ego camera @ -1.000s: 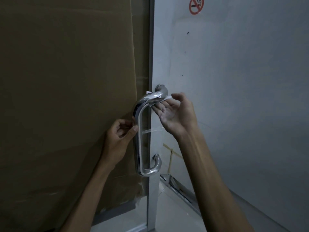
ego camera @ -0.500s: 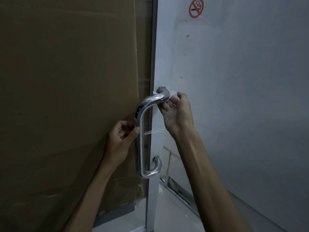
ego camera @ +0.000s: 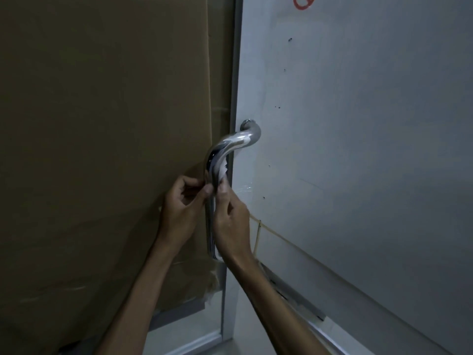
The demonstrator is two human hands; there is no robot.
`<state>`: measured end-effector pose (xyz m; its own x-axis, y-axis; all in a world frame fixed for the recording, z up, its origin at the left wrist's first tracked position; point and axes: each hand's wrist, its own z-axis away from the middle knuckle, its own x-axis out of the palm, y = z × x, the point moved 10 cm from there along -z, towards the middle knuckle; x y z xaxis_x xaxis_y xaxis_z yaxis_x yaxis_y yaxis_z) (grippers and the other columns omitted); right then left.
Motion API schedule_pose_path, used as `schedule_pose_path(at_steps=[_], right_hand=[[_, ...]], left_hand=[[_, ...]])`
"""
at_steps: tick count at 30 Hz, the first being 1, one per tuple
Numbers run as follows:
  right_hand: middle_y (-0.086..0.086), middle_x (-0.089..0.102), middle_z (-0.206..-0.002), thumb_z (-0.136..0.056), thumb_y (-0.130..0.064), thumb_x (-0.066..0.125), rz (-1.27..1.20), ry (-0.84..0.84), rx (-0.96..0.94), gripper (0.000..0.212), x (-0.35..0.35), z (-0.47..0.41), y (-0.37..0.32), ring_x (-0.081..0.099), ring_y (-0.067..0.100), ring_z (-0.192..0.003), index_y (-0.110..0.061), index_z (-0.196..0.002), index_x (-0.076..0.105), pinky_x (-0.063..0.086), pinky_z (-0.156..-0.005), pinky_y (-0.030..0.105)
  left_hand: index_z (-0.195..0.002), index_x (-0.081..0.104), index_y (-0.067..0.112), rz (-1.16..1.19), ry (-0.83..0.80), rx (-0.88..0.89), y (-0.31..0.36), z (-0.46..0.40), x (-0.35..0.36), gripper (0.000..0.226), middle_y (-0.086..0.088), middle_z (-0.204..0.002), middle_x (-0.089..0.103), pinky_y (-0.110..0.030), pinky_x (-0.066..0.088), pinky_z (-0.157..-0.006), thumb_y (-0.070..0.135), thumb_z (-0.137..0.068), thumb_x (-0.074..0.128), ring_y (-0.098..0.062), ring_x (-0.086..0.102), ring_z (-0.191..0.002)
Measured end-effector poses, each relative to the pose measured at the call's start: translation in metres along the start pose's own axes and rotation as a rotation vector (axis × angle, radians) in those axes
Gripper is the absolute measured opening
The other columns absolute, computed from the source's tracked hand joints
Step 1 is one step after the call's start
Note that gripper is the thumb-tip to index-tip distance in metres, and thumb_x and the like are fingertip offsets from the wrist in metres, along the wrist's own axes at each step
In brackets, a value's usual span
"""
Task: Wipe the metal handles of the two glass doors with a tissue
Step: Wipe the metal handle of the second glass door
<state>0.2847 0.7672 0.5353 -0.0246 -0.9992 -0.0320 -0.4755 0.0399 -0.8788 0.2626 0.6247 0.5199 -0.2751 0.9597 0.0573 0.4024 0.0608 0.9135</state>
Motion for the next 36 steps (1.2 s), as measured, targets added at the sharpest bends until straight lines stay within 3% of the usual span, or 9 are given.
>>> schedule_pose_path(at_steps=[4, 8, 13, 17, 20, 25, 28, 31, 36], right_hand=[[-0.022, 0.066, -0.111, -0.113, -0.03, 0.038, 0.109, -0.009, 0.003, 0.037, 0.003, 0.025, 0.036, 0.063, -0.011, -0.101, -0.025, -0.146, 0.052, 0.05, -0.085, 0.012], [0.002, 0.067, -0.129, -0.108, -0.056, 0.03, 0.171, -0.07, 0.082, 0.058, 0.011, 0.053, 0.087, 0.064, 0.014, -0.118, -0.019, -0.147, 0.05, 0.056, -0.098, 0.043], [-0.004, 0.056, -0.149, -0.105, -0.064, 0.028, 0.291, -0.122, 0.172, 0.065, 0.015, 0.084, 0.139, 0.054, 0.012, -0.136, -0.029, -0.16, 0.032, 0.052, -0.108, 0.041], [-0.005, 0.035, -0.167, -0.107, -0.058, 0.03, 0.477, -0.218, 0.197, 0.063, 0.011, 0.109, 0.172, 0.026, 0.006, -0.155, -0.029, -0.163, 0.025, 0.029, -0.126, 0.031], [-0.002, 0.031, -0.168, -0.107, -0.058, 0.03, 0.596, -0.293, 0.153, 0.064, 0.01, 0.113, 0.186, 0.02, 0.008, -0.157, -0.026, -0.162, 0.026, 0.013, -0.123, 0.014], [0.004, 0.038, -0.165, -0.11, -0.04, 0.041, 0.957, -0.344, -0.057, 0.052, -0.006, 0.101, 0.195, 0.028, 0.02, -0.156, -0.02, -0.158, 0.036, 0.027, -0.127, 0.047], [0.004, 0.039, -0.164, -0.11, -0.044, 0.039, 0.94, -0.387, -0.057, 0.054, -0.008, 0.098, 0.194, 0.029, 0.019, -0.155, -0.02, -0.158, 0.037, 0.026, -0.127, 0.047], [0.006, 0.048, -0.158, -0.107, -0.046, 0.042, 1.08, -0.389, -0.132, 0.052, -0.024, 0.085, 0.199, 0.042, 0.022, -0.149, -0.022, -0.153, 0.046, 0.038, -0.121, 0.05], [0.004, 0.038, -0.165, -0.107, -0.055, 0.034, 1.032, -0.527, -0.127, 0.058, -0.021, 0.079, 0.203, 0.026, 0.021, -0.157, -0.025, -0.156, 0.042, 0.025, -0.128, 0.043]], left_hand=[[-0.103, 0.066, 0.017, -0.003, 0.026, 0.015, -0.007, 0.004, -0.001, 0.011, 0.002, -0.099, 0.074, -0.021, 0.054, -0.081, 0.016, -0.096, 0.074, -0.01, 0.07, -0.095], [-0.104, 0.066, 0.013, 0.006, 0.064, 0.004, -0.015, 0.013, -0.002, 0.011, 0.005, -0.098, 0.074, -0.018, 0.054, -0.079, 0.014, -0.096, 0.073, -0.005, 0.07, -0.091], [-0.096, 0.067, 0.02, -0.065, 0.082, -0.022, -0.034, 0.028, -0.004, 0.008, 0.018, -0.089, 0.074, -0.015, 0.052, -0.076, 0.015, -0.096, 0.073, 0.002, 0.066, -0.085], [-0.094, 0.066, 0.019, -0.125, 0.091, -0.051, -0.049, 0.039, -0.005, 0.012, 0.019, -0.082, 0.073, -0.013, 0.051, -0.075, 0.011, -0.096, 0.073, 0.005, 0.066, -0.079], [-0.096, 0.066, 0.022, -0.163, 0.087, -0.059, -0.055, 0.044, -0.002, 0.01, 0.013, -0.082, 0.072, -0.012, 0.05, -0.073, 0.014, -0.097, 0.072, 0.005, 0.066, -0.078], [-0.113, 0.069, 0.024, -0.287, 0.017, -0.015, -0.057, 0.044, 0.005, 0.012, 0.006, -0.099, 0.074, -0.015, 0.052, -0.077, 0.028, -0.102, 0.067, -0.004, 0.069, -0.089], [-0.108, 0.069, 0.024, -0.329, -0.012, -0.015, -0.063, 0.043, 0.005, 0.013, 0.001, -0.1, 0.071, -0.026, 0.055, -0.079, 0.035, -0.103, 0.065, -0.009, 0.068, -0.09], [-0.098, 0.066, 0.031, -0.39, -0.018, 0.0, -0.068, 0.042, 0.003, 0.013, 0.002, -0.096, 0.068, -0.037, 0.052, -0.084, 0.042, -0.104, 0.061, -0.012, 0.065, -0.092], [-0.09, 0.058, 0.036, -0.47, 0.0, 0.005, -0.068, 0.045, 0.005, 0.016, 0.013, -0.089, 0.06, -0.043, 0.048, -0.088, 0.042, -0.105, 0.056, -0.016, 0.055, -0.094]])
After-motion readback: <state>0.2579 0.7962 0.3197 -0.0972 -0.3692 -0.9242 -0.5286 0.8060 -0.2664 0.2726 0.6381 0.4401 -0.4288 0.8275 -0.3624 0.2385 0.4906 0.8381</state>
